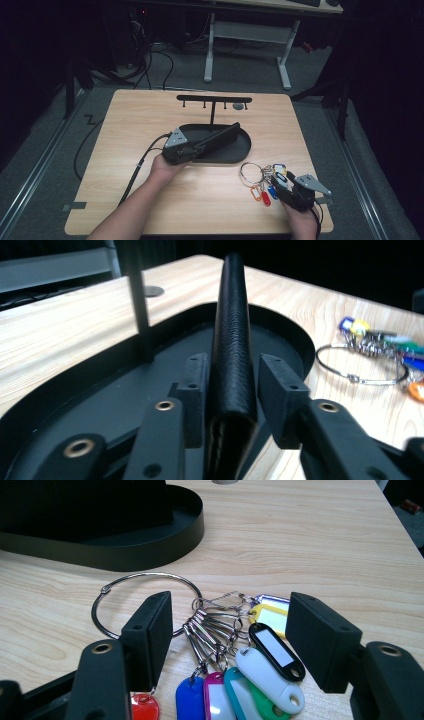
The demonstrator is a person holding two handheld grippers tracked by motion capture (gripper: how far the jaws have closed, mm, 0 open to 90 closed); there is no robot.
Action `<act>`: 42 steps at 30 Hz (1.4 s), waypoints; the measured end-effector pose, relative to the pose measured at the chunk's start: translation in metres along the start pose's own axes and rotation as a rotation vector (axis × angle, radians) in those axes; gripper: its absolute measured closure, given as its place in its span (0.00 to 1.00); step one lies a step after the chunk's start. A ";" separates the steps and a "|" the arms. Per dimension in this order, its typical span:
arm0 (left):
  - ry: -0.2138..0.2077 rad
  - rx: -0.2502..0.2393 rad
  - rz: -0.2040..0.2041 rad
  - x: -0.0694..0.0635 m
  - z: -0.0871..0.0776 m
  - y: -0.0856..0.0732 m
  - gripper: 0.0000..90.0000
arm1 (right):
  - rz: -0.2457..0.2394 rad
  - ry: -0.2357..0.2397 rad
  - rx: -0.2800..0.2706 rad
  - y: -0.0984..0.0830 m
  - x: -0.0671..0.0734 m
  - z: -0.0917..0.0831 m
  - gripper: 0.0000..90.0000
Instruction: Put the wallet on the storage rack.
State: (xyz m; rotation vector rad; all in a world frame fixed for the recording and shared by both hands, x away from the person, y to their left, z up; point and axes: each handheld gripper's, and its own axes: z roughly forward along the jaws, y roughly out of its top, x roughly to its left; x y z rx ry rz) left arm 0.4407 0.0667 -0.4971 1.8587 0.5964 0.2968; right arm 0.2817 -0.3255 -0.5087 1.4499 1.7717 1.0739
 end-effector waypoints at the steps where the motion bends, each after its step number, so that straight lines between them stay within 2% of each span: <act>1: 0.000 0.000 0.000 0.000 0.000 0.000 0.73 | 0.000 0.000 0.000 0.000 0.000 0.000 0.40; 6: 0.032 -0.037 0.022 -0.001 -0.014 0.003 0.73 | -0.005 0.001 0.001 0.001 0.002 0.000 0.40; 10: 0.074 -0.054 0.040 -0.001 -0.020 0.004 0.83 | -0.011 0.002 0.000 0.001 0.003 0.001 0.40; 13: 0.121 -0.061 0.033 0.003 -0.020 0.005 0.88 | -0.011 0.004 0.003 0.001 0.003 0.000 0.40; 14: 0.139 -0.065 0.012 0.009 -0.019 0.004 0.90 | -0.010 0.003 0.003 0.001 0.003 0.000 0.40; 15: 0.139 -0.065 0.012 0.009 -0.019 0.004 0.91 | -0.010 0.003 0.003 0.001 0.003 0.000 0.40; 16: 0.144 -0.064 -0.005 0.013 -0.018 0.004 0.91 | -0.006 0.002 0.001 0.001 0.003 0.000 0.40; 21: 0.160 -0.003 -0.006 0.023 -0.009 0.000 0.91 | -0.003 0.000 0.003 0.000 0.001 0.000 0.40; 23: 0.168 0.026 -0.030 0.026 -0.004 -0.006 0.91 | -0.003 0.001 0.001 0.000 0.001 0.000 0.40; 28: 0.197 0.035 -0.057 0.030 -0.004 -0.012 0.91 | 0.000 0.001 0.003 0.000 0.000 0.000 0.40; 31: 0.224 0.046 -0.055 0.029 -0.005 -0.014 0.90 | 0.001 0.001 0.004 0.000 0.000 0.000 0.40; 34: 0.231 0.072 -0.060 0.029 -0.004 -0.016 0.90 | -0.006 0.001 0.002 0.000 0.001 0.000 0.40; 36: 0.213 0.080 -0.057 0.025 -0.003 -0.019 0.90 | -0.003 0.000 0.003 0.000 0.001 0.000 0.40; 42: 0.204 0.069 -0.048 0.014 -0.007 -0.025 0.89 | -0.004 0.001 0.005 0.000 0.001 0.000 0.40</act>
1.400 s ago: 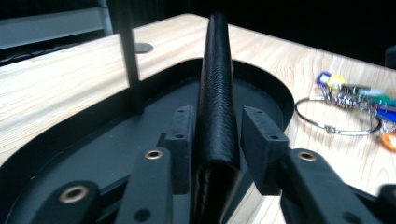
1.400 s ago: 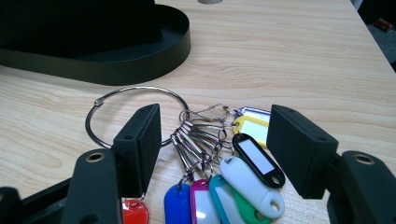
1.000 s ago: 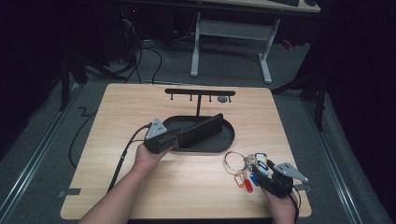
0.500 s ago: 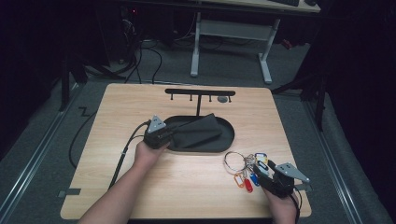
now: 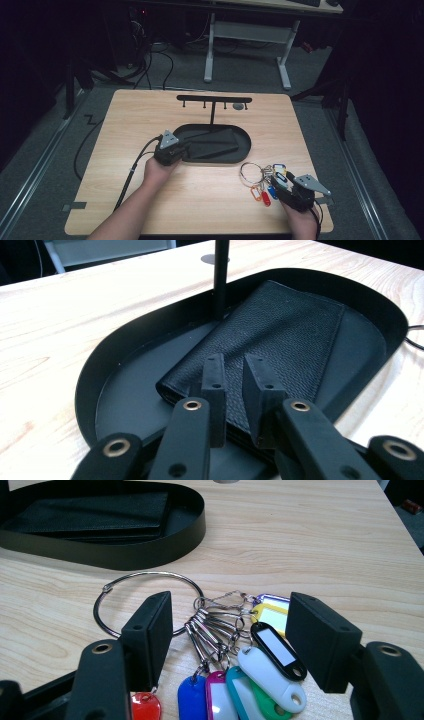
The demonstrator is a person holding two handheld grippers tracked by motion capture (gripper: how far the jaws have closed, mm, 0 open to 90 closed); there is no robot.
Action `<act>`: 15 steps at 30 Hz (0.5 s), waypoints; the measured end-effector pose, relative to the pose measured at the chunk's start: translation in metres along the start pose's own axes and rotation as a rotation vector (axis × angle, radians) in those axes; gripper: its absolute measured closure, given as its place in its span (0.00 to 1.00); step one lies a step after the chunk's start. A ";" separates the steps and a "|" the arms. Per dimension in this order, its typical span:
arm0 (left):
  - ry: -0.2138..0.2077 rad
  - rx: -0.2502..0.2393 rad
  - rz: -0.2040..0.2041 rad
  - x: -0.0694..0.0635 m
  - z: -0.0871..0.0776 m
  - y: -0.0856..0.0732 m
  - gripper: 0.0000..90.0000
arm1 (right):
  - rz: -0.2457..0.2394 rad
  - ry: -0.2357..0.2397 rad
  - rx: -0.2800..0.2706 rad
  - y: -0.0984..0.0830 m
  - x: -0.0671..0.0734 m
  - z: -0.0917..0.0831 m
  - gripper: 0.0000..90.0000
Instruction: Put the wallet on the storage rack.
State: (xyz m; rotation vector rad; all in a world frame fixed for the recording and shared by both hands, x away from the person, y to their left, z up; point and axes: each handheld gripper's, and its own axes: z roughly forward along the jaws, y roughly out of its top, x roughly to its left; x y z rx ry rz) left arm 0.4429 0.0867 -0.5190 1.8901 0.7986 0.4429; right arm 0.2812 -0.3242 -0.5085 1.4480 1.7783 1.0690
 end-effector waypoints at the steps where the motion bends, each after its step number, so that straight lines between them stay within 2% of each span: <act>1: 0.001 -0.004 -0.002 -0.001 -0.002 -0.001 0.89 | 0.001 0.000 0.001 0.000 0.000 0.000 0.40; 9: 0.025 -0.002 -0.010 -0.004 -0.023 -0.014 0.86 | -0.009 0.004 0.001 0.001 0.002 0.001 0.40; 15: 0.045 0.017 -0.019 -0.007 -0.050 -0.027 0.84 | -0.009 0.004 0.000 0.001 0.002 0.001 0.40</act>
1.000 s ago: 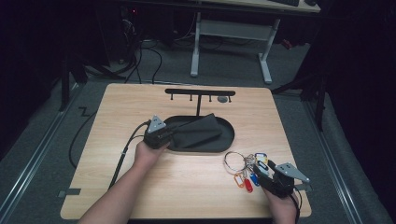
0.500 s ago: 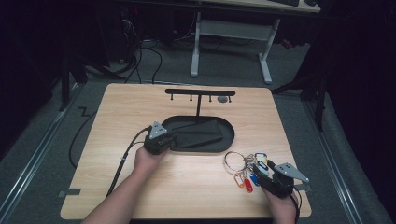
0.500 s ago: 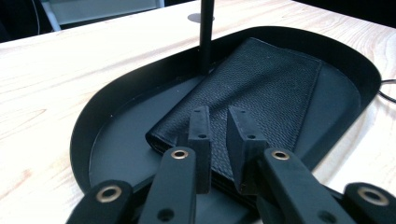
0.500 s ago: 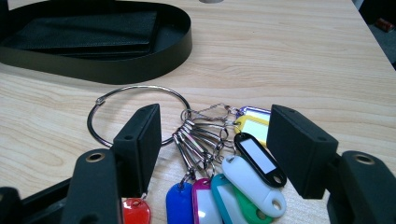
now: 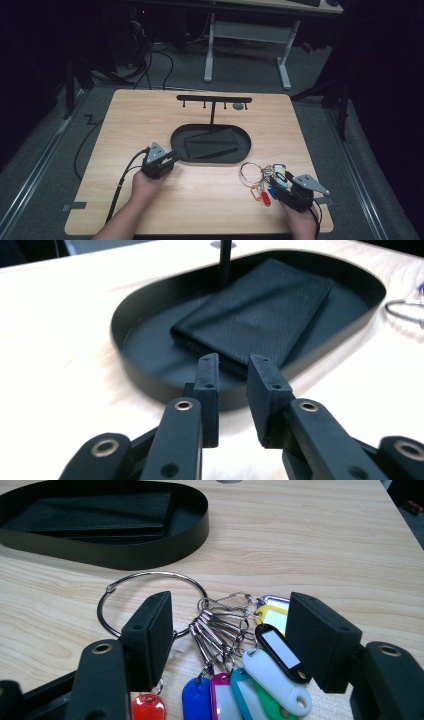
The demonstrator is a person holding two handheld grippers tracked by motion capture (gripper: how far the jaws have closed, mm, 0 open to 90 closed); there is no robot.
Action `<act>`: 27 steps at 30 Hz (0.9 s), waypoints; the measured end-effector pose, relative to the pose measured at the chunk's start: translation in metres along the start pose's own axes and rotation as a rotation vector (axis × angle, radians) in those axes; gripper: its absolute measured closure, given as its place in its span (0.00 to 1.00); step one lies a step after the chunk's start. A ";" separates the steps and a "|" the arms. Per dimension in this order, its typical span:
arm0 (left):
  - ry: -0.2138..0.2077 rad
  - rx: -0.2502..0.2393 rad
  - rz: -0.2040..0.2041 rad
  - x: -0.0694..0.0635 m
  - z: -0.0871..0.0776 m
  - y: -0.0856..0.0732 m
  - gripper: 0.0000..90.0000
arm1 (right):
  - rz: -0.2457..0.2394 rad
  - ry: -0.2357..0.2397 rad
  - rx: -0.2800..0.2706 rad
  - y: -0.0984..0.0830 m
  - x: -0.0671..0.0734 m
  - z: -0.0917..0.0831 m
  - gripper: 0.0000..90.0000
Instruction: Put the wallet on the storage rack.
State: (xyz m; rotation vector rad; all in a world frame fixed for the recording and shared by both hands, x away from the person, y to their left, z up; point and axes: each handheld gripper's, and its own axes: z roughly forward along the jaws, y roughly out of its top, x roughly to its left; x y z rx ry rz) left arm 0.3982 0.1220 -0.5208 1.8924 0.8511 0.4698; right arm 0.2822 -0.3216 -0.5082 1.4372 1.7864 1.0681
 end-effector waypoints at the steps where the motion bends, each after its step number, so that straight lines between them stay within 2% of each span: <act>1: 0.002 0.004 -0.007 0.000 -0.005 -0.002 0.83 | 0.001 0.001 0.000 0.000 0.000 0.000 0.40; 6: 0.010 0.033 -0.011 0.002 -0.030 -0.011 0.81 | 0.001 -0.001 -0.001 0.001 0.001 0.000 0.40; 12: 0.037 0.105 0.022 0.004 -0.063 -0.023 0.77 | -0.008 0.003 0.000 0.001 0.002 0.000 0.40; 16: 0.052 0.129 0.028 0.005 -0.081 -0.034 0.70 | -0.012 0.008 -0.007 0.002 0.003 -0.001 0.40; 18: 0.056 0.120 0.010 0.007 -0.087 -0.041 0.64 | -0.019 0.009 -0.012 0.002 0.003 -0.001 0.40; 19: 0.049 0.118 -0.018 0.009 -0.090 -0.044 0.62 | -0.020 0.009 -0.012 0.002 0.003 -0.002 0.40; 20: 0.034 0.128 -0.042 0.011 -0.090 -0.045 0.59 | -0.018 0.006 -0.010 0.002 0.003 -0.002 0.40; 22: -0.008 0.143 -0.061 0.013 -0.090 -0.043 0.51 | -0.015 0.003 -0.004 0.002 0.003 -0.001 0.40; 25: 0.009 0.136 -0.003 0.011 -0.091 -0.039 0.40 | -0.019 0.004 0.003 0.003 0.004 0.002 0.40; 27: 0.020 0.136 0.019 0.011 -0.091 -0.039 0.38 | -0.022 0.008 0.008 0.003 0.005 0.003 0.40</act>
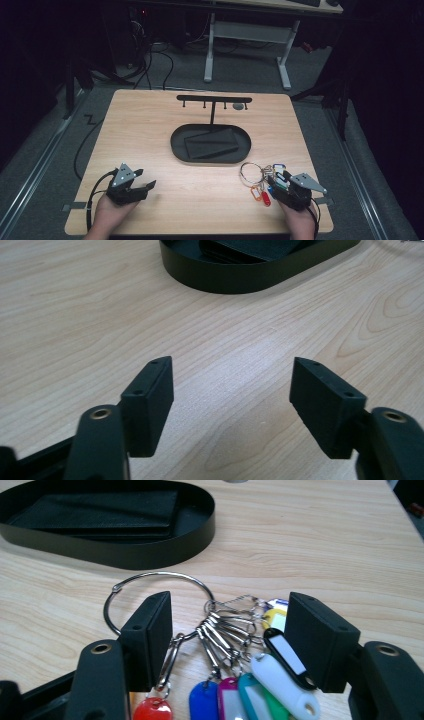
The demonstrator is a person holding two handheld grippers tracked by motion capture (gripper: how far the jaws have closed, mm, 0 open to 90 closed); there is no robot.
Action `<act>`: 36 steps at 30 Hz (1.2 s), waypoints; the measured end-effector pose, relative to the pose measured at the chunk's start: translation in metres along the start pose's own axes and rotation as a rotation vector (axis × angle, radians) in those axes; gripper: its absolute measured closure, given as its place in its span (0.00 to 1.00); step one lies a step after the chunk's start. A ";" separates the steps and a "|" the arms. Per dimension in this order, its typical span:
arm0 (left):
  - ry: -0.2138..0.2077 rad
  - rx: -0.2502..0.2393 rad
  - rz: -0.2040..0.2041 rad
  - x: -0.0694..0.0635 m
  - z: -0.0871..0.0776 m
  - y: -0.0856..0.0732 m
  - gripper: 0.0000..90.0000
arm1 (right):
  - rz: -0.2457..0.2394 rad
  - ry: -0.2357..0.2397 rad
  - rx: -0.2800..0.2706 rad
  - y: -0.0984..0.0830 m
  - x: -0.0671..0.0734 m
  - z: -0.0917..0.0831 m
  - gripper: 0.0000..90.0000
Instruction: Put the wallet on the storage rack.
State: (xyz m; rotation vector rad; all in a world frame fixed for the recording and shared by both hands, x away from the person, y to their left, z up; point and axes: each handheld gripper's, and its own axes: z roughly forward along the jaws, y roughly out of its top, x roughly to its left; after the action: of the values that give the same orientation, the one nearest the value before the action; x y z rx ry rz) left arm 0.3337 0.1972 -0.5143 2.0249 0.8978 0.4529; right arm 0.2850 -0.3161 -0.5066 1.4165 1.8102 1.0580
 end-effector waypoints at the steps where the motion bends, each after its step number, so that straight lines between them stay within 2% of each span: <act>1: -0.010 0.001 0.003 0.001 0.000 0.000 0.33 | -0.013 0.001 0.021 0.002 0.003 0.003 0.40; 3: -0.017 -0.006 0.008 0.002 -0.001 0.000 0.32 | -0.022 0.001 0.031 0.003 0.004 0.005 0.40; 6: -0.006 -0.012 0.012 0.004 -0.003 0.001 0.27 | -0.072 -0.009 0.082 0.011 0.010 0.010 0.39; 9: -0.002 -0.010 0.004 0.007 -0.003 0.001 0.26 | -0.090 -0.016 0.113 0.016 0.012 0.013 0.39; 13: 0.003 -0.008 0.028 0.007 -0.001 0.002 0.25 | -0.108 -0.011 0.159 0.024 0.015 0.014 0.39; 19: -0.010 -0.026 0.021 0.007 0.000 0.002 0.22 | -0.113 0.016 0.266 0.035 0.018 0.014 0.38; 26: -0.001 -0.027 0.026 0.007 -0.001 0.004 0.21 | -0.196 0.034 0.435 0.041 0.028 0.022 0.36; 29: 0.001 -0.031 0.032 0.006 -0.002 0.004 0.21 | -0.217 0.045 0.480 0.043 0.031 0.025 0.36; 33: 0.001 -0.027 0.030 0.005 -0.003 0.003 0.21 | -0.209 0.065 0.520 0.049 0.034 0.025 0.36; 36: -0.001 -0.027 0.023 0.005 -0.003 0.003 0.21 | -0.235 0.066 0.546 0.056 0.036 0.023 0.36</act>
State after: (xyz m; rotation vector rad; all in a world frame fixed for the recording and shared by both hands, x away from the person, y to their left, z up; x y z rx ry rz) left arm 0.3364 0.2017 -0.5105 2.0128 0.8641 0.4737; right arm 0.3224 -0.2702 -0.4691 1.4195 2.3630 0.5126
